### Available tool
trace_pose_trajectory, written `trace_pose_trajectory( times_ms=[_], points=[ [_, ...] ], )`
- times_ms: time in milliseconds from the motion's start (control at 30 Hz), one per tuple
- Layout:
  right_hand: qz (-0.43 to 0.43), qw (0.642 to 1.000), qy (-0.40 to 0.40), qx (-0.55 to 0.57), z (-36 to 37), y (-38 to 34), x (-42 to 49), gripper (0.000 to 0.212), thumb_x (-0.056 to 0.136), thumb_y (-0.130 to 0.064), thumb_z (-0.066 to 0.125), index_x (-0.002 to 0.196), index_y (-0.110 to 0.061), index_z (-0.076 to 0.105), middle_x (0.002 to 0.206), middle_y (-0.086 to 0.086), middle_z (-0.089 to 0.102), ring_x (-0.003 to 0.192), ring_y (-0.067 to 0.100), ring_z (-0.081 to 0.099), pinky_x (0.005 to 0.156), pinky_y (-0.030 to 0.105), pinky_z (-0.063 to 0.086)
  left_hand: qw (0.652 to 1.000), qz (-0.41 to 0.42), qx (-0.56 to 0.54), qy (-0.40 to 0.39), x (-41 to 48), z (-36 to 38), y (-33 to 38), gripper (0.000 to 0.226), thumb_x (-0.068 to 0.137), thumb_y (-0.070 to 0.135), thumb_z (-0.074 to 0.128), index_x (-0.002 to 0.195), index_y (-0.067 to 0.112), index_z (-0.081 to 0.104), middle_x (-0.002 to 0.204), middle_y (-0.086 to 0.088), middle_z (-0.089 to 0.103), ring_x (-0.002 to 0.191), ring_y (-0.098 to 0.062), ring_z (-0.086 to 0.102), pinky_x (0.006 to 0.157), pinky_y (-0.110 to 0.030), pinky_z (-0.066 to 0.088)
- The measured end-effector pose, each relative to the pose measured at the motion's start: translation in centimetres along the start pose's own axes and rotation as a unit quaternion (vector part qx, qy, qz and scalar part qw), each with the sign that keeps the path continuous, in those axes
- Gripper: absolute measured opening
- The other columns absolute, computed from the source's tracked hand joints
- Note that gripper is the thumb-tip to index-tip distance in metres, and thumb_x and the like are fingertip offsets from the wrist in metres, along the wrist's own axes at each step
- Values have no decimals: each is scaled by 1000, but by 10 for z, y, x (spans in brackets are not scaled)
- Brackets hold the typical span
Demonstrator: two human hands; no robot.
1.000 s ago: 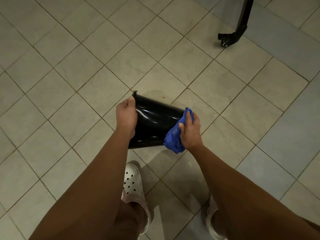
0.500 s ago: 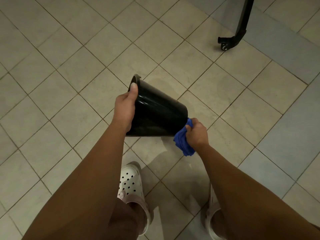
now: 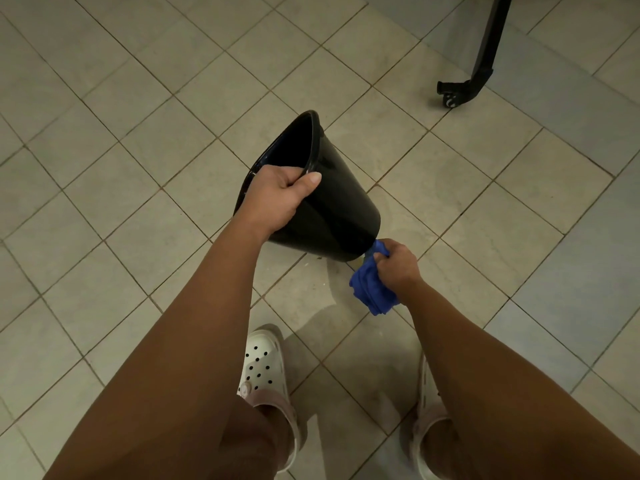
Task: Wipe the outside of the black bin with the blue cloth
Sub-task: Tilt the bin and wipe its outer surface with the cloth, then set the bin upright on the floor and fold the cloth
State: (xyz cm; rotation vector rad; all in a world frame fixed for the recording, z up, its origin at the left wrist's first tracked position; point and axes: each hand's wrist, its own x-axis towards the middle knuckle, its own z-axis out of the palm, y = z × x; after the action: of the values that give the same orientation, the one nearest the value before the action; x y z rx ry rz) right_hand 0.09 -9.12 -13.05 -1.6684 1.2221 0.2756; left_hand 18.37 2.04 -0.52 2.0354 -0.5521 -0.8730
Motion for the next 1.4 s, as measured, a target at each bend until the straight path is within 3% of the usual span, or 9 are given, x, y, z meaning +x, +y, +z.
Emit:
trace_pose_trajectory(
  times_ms=[167, 367, 533, 700, 867, 967, 1133, 1400],
  points=[
    [11, 999, 2, -39, -2, -4, 5, 21, 95, -11, 39, 105, -20, 56, 86, 7, 59, 81, 21, 57, 74, 31, 44, 999, 6, 30, 9, 1, 5, -1, 24, 98, 33, 58, 97, 16, 75, 98, -1, 74, 104, -19, 65, 101, -48, 50],
    [9, 997, 43, -60, -7, -5, 7, 26, 95, -14, 39, 118, -16, 50, 95, 9, 59, 83, 22, 56, 72, 32, 42, 994, 26, 99, 45, 0, 13, -5, 26, 99, 31, 57, 94, 10, 71, 89, -7, 70, 88, -15, 65, 89, -35, 54],
    [-9, 996, 56, -74, -11, -4, 7, 28, 96, -16, 38, 123, -13, 47, 107, 12, 58, 90, 24, 54, 76, 33, 42, 981, 30, 170, 91, -1, 12, -10, 18, 98, 23, 61, 110, 13, 69, 88, 2, 67, 74, 3, 54, 86, -24, 47],
    [-5, 995, 58, -81, -10, -3, 5, 28, 96, -17, 38, 121, -14, 49, 109, 12, 58, 93, 26, 56, 75, 32, 42, 967, 38, 244, 70, -6, 13, -14, 23, 98, 27, 60, 114, 13, 68, 81, -2, 68, 85, -18, 67, 85, -29, 52],
    [-9, 995, 56, -78, -7, -7, 5, 28, 96, -18, 37, 120, -14, 50, 111, 12, 57, 94, 26, 56, 72, 31, 40, 932, 59, 356, 43, -15, 20, -28, 22, 100, 32, 56, 109, 15, 68, 74, -1, 64, 79, -23, 67, 79, -40, 58],
    [-9, 994, 58, -87, -6, -8, 6, 29, 96, -19, 37, 122, -14, 49, 113, 13, 56, 96, 27, 56, 72, 31, 39, 916, 78, 392, 39, -19, 24, -34, 22, 101, 30, 53, 106, 14, 67, 70, 1, 58, 74, -24, 65, 72, -38, 56],
    [-19, 993, 61, -98, -4, -8, 7, 29, 97, -19, 37, 123, -13, 49, 116, 14, 54, 97, 28, 55, 72, 30, 38, 887, 93, 452, 15, -27, 39, -42, 28, 102, 30, 46, 116, 18, 66, 94, -9, 72, 90, -32, 68, 72, -35, 49],
    [-42, 994, 44, -87, -4, -9, 4, 27, 96, -17, 40, 121, -14, 49, 117, 13, 52, 94, 26, 55, 74, 29, 39, 854, 104, 509, -4, -37, 52, -60, 27, 101, 22, 44, 122, 19, 62, 96, -6, 73, 90, -29, 70, 65, -29, 37]
  ],
)
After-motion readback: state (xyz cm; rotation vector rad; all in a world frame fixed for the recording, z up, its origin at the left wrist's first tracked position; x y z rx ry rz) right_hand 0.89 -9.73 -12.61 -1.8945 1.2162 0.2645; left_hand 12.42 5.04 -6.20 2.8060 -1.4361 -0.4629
